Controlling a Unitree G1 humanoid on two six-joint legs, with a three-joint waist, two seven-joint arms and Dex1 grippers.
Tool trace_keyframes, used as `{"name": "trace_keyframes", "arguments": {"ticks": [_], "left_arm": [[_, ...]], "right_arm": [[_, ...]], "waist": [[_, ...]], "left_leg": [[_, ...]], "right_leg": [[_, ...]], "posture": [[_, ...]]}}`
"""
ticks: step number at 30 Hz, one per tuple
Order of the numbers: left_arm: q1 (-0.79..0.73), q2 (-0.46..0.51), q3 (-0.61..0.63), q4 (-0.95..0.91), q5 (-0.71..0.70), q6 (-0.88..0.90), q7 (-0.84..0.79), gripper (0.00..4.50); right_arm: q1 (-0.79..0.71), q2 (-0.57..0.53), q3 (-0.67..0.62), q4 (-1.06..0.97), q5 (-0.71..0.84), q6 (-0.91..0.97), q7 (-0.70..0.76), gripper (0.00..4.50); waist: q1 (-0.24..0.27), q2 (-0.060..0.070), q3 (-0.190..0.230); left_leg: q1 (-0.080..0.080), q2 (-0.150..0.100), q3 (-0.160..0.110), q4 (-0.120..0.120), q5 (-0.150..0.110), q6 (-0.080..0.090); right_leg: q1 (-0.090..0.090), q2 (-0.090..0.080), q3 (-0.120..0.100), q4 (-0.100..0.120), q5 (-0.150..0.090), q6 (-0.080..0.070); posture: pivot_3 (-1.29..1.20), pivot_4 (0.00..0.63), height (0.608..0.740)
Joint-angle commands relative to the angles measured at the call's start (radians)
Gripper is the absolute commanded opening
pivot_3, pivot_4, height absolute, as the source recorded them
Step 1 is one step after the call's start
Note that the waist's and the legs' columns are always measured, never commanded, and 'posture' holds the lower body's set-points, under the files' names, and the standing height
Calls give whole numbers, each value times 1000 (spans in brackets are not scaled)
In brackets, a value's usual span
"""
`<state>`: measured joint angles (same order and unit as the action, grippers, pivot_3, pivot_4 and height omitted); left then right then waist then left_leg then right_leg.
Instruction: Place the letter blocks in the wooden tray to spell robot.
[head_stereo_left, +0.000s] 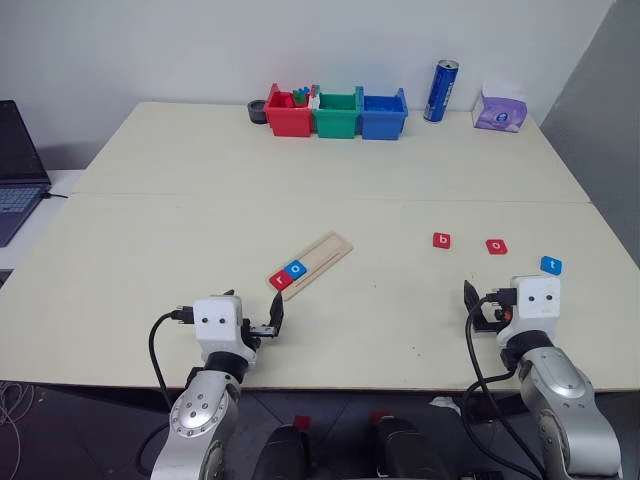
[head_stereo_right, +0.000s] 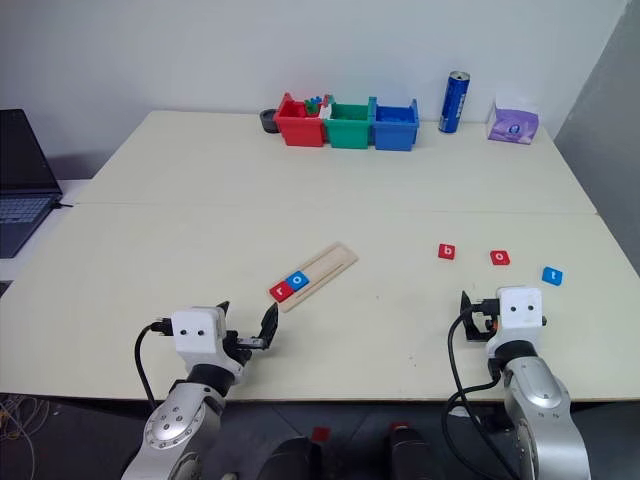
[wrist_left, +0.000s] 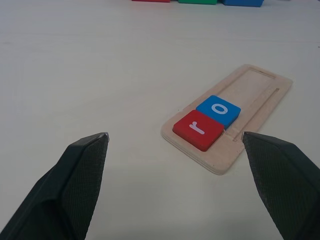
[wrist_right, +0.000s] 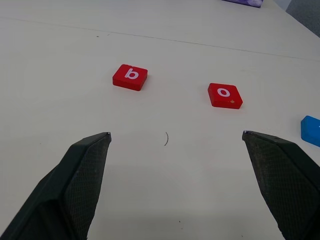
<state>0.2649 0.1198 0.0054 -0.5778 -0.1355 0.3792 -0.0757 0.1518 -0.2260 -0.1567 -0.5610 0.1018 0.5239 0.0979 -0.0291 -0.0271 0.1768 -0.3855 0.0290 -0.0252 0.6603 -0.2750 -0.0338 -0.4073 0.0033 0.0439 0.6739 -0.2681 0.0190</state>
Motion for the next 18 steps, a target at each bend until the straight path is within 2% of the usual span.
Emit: {"name": "trace_keyframes", "arguments": {"ticks": [1,18], "left_arm": [[-17,10,-1,-17,16,-16,-4,4500],[-55,-13,2,9,-4,-41,-8,4500]], "right_arm": [[6,7,-7,-53,-2,-3,-11,4473],[-10,16,-5,-50,-13,-3,-26,4473]], "waist": [[0,0,0],[0,0,0]], "left_leg": [[0,0,0,0,0,0],[0,0,0,0,0,0]], "right_leg": [[0,0,0,0,0,0],[0,1,0,0,0,0]], "posture": [[0,150,740],[0,150,740]]}}
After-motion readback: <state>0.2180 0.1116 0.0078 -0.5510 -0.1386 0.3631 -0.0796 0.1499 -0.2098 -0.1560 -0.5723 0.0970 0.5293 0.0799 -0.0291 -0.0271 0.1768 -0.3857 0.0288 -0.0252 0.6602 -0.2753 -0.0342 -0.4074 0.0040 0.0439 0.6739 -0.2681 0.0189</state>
